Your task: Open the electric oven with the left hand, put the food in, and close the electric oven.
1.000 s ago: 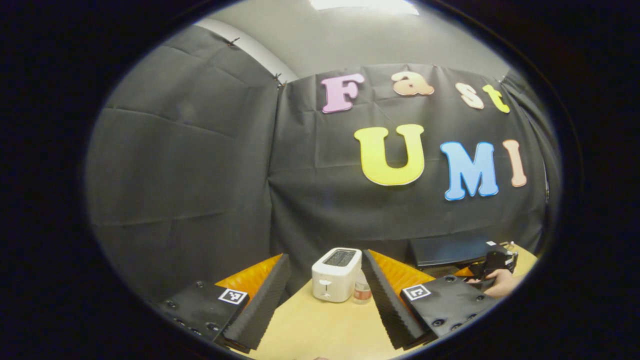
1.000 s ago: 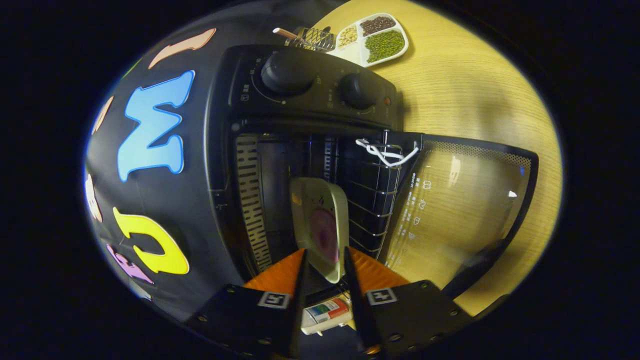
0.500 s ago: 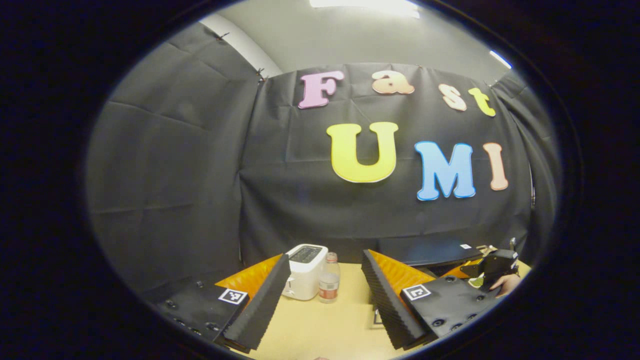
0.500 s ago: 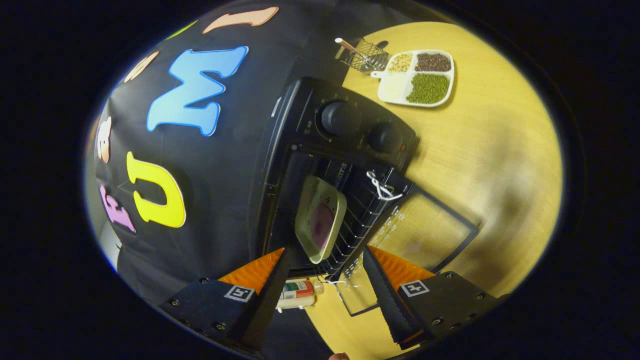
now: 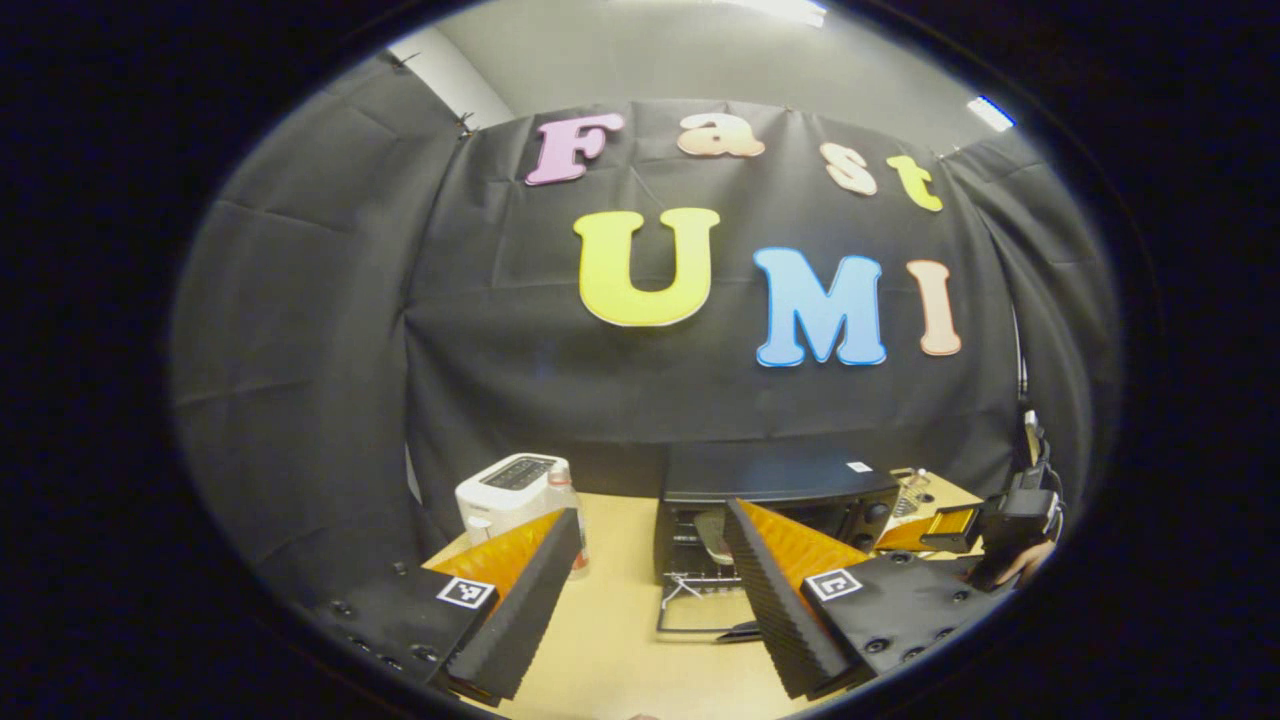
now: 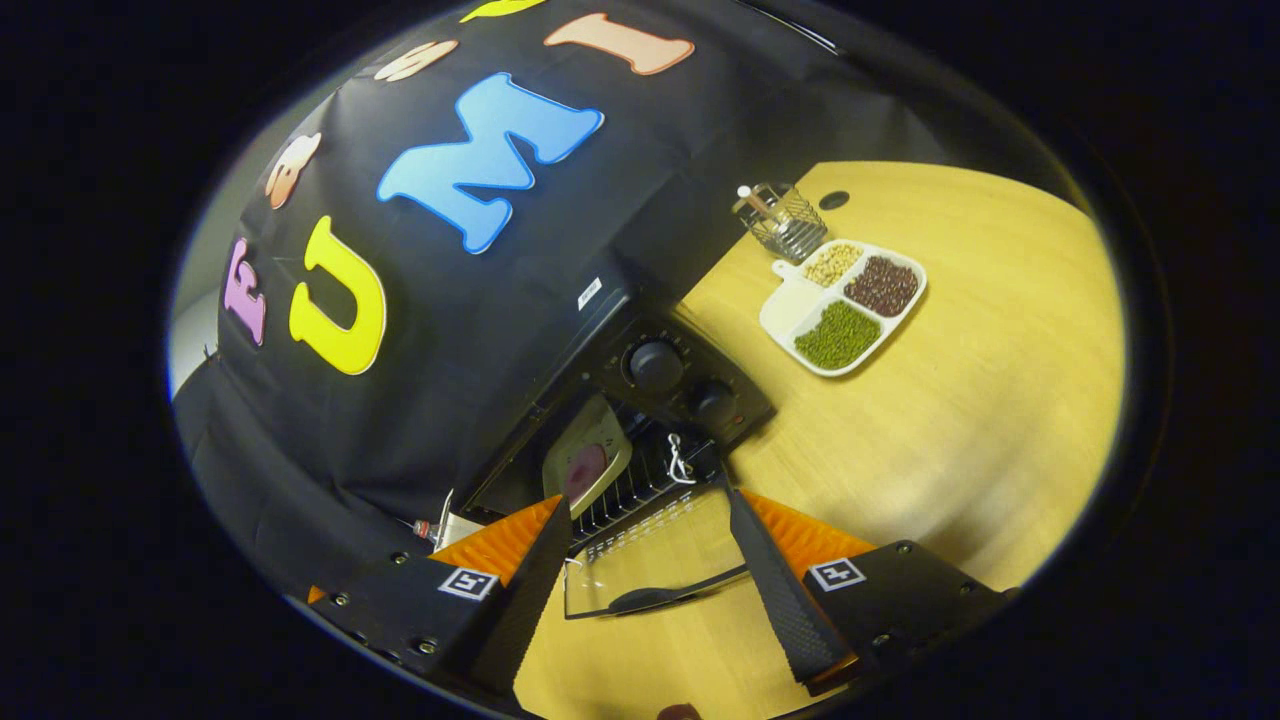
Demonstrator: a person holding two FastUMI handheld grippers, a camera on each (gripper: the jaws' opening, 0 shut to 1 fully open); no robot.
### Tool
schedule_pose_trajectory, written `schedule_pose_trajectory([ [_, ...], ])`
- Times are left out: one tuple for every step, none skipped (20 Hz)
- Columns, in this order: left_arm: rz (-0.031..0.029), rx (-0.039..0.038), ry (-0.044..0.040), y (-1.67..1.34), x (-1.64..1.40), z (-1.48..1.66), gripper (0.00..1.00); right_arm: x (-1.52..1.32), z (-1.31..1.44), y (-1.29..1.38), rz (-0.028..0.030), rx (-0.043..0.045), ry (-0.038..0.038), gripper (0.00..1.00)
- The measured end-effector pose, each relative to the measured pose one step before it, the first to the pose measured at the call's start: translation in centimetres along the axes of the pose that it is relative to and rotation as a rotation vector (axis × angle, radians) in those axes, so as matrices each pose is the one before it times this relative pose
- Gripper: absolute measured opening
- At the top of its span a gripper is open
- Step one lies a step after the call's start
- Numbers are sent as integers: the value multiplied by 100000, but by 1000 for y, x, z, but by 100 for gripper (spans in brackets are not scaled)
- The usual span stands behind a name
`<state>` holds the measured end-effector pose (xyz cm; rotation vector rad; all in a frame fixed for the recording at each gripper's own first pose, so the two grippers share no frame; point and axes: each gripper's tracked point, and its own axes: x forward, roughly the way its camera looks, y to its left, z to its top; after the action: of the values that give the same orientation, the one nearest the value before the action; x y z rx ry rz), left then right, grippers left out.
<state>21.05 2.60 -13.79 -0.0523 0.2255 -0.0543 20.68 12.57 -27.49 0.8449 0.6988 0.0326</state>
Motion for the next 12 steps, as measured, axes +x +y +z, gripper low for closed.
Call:
schedule_pose_trajectory([
  [-1417,607,467,-1019,131,-298,100,-685,399,-618,-465,-2385,190,97],
  [-1168,801,580,-811,110,-424,91,-850,392,-457,105,-2718,-117,97],
  [-938,741,787,-860,25,-486,91,-772,603,-649,-259,-3333,-1029,97],
  [-876,446,979,-809,-45,-460,91,-780,529,-459,70,-3839,-1493,97],
  [-734,331,1047,-750,52,-549,91,-846,529,-573,-221,-3554,-1366,97],
  [-515,478,1332,-772,142,-832,91,-902,405,-355,505,-3413,-1155,97],
  [-460,511,1520,-701,27,-755,91,-1019,517,-277,293,-3434,-728,97],
  [-445,348,1790,-772,208,-862,91,-1026,544,-441,143,-3793,-1209,97],
  [-439,286,1824,-734,143,-867,91,-856,710,-534,-302,-3962,-2037,97],
  [-366,86,1832,-647,25,-942,91,-795,699,-399,-97,-3914,-2529,97],
  [44,53,2309,-644,117,-859,91,-862,826,-496,-105,-3854,-2573,97],
  [-156,-324,1715,-547,38,-867,91,-991,664,-441,-111,-3556,-2327,97],
])
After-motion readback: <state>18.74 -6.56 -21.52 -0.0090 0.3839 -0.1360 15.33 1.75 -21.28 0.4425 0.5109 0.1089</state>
